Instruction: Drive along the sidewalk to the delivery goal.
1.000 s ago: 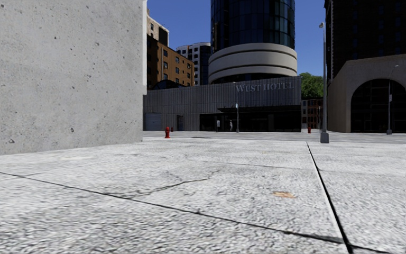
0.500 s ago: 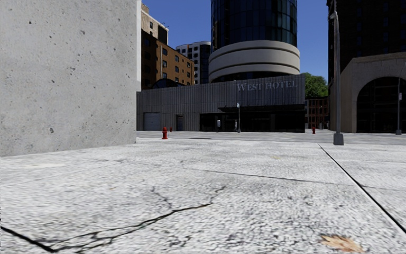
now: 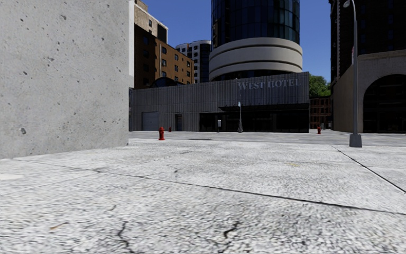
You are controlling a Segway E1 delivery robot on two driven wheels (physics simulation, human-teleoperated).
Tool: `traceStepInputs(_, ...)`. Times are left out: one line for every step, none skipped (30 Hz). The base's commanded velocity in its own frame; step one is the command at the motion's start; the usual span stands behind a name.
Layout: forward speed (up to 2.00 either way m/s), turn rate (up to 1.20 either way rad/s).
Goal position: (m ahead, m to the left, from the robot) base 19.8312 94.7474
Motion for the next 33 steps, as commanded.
traceStepInputs(2.0,0.0)
traceStepInputs(2.0,0.0)
traceStepInputs(2.0,0.0)
traceStepInputs(2.0,0.0)
traceStepInputs(2.0,0.0)
traceStepInputs(2.0,0.0)
traceStepInputs(2.0,0.0)
traceStepInputs(2.0,0.0)
traceStepInputs(2.0,0.0)
traceStepInputs(2.0,0.0)
traceStepInputs(2.0,0.0)
traceStepInputs(2.0,0.0)
traceStepInputs(2.0,0.0)
traceStepInputs(2.0,0.0)
traceStepInputs(2.0,0.0)
traceStepInputs(2.0,0.0)
traceStepInputs(2.0,0.0)
traceStepInputs(2.0,0.0)
traceStepInputs(2.0,0.0)
traceStepInputs(2.0,0.0)
traceStepInputs(2.0,0.0)
traceStepInputs(2.0,0.0)
traceStepInputs(2.0,0.0)
traceStepInputs(2.0,0.0)
traceStepInputs(2.0,0.0)
traceStepInputs(2.0,0.0)
traceStepInputs(2.0,0.0)
traceStepInputs(2.0,0.0)
traceStepInputs(2.0,0.0)
traceStepInputs(2.0,0.0)
traceStepInputs(2.0,0.0)
traceStepInputs(2.0,0.0)
traceStepInputs(2.0,0.0)
